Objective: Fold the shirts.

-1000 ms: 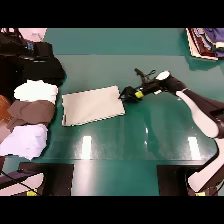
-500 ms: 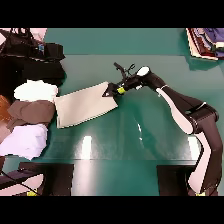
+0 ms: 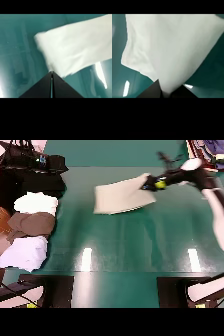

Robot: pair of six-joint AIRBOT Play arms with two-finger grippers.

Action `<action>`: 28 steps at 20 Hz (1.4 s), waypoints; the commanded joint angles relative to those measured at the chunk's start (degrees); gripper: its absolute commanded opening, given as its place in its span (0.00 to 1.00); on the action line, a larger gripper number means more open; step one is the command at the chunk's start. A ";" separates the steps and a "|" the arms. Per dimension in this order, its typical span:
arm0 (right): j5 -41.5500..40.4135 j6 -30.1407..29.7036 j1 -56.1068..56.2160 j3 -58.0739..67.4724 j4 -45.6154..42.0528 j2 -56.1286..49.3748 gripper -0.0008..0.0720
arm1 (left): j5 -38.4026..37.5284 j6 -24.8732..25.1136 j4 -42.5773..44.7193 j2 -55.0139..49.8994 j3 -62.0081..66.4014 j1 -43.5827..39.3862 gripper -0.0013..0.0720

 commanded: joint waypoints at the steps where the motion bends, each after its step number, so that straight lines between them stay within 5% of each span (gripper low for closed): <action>1: -2.75 2.40 -15.47 -8.57 -7.56 10.99 0.03 | 0.04 -0.09 -0.35 0.00 0.00 -0.02 0.05; 10: -18.88 10.45 -54.90 -35.08 -7.93 32.41 0.03 | 2.40 -1.68 -0.50 -0.02 0.00 -0.02 0.05; 17: -16.81 11.61 -58.47 -49.72 -11.06 38.40 0.03 | 2.38 -1.44 -0.48 -0.02 0.00 -0.02 0.05; 18: -14.49 11.41 -58.45 -49.81 -12.41 38.01 0.10 | 2.38 -1.44 -0.48 -0.02 0.00 -0.02 0.05; 20: -9.53 11.21 -58.95 -48.37 -18.99 36.87 0.65 | 2.32 -1.42 -0.48 -0.02 0.00 -0.02 0.05; 24: 3.26 11.17 -64.50 -38.25 -34.71 33.94 0.70 | 2.29 -1.42 -0.48 -0.02 0.00 -0.02 0.05; 28: 6.95 9.70 -66.29 -29.38 -23.87 33.75 0.70 | 2.36 -1.42 -0.50 -0.02 0.00 -0.02 0.06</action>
